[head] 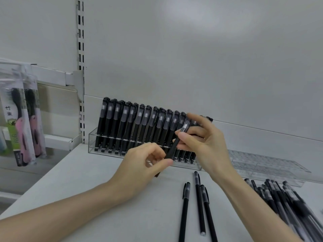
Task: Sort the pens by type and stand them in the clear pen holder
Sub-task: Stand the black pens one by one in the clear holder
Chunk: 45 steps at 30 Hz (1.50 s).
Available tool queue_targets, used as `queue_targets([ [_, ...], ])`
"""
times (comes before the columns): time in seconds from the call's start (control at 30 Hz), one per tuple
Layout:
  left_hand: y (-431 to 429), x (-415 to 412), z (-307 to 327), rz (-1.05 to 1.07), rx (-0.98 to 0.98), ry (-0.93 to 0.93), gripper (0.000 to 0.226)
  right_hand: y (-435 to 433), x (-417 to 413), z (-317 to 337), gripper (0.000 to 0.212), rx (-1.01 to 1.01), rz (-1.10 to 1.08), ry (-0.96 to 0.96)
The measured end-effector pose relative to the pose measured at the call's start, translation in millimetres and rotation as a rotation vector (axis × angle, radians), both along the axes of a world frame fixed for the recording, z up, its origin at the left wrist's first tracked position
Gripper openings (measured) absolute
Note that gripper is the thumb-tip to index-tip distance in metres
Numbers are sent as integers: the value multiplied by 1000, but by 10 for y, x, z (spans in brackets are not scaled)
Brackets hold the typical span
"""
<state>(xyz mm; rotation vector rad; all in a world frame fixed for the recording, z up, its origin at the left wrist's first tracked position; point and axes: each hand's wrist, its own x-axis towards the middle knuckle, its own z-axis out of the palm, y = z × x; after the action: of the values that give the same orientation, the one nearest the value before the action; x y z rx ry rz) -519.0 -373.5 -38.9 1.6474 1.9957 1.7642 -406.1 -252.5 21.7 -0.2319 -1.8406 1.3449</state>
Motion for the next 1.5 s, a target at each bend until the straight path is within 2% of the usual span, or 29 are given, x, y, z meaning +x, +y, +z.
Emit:
queue_targets([
  [0.13, 42, -121, -101, 182, -31, 544, 37, 69, 87, 129, 37, 121, -166, 108],
  [0.23, 66, -139, -135, 259, -74, 723, 42, 113, 105, 176, 41, 231, -257, 157],
  [0.33, 89, -156, -175, 320, -127, 820, 45, 145, 78, 160, 43, 278, -310, 179],
  [0.53, 98, -186, -189, 330, -199, 833, 48, 188, 52, 138, 44, 344, -355, 181],
  [0.9, 114, -158, -189, 372, -250, 858, 49, 291, -27, 75, 37, 437, -369, -58],
  [1.27, 97, -122, -169, 385, -277, 848, 50, 357, -27, 126, 38, 467, -298, -156],
  [1.5, 86, -104, -140, 364, -309, 806, 49, 360, -1, 74, 35, 502, -335, -184],
])
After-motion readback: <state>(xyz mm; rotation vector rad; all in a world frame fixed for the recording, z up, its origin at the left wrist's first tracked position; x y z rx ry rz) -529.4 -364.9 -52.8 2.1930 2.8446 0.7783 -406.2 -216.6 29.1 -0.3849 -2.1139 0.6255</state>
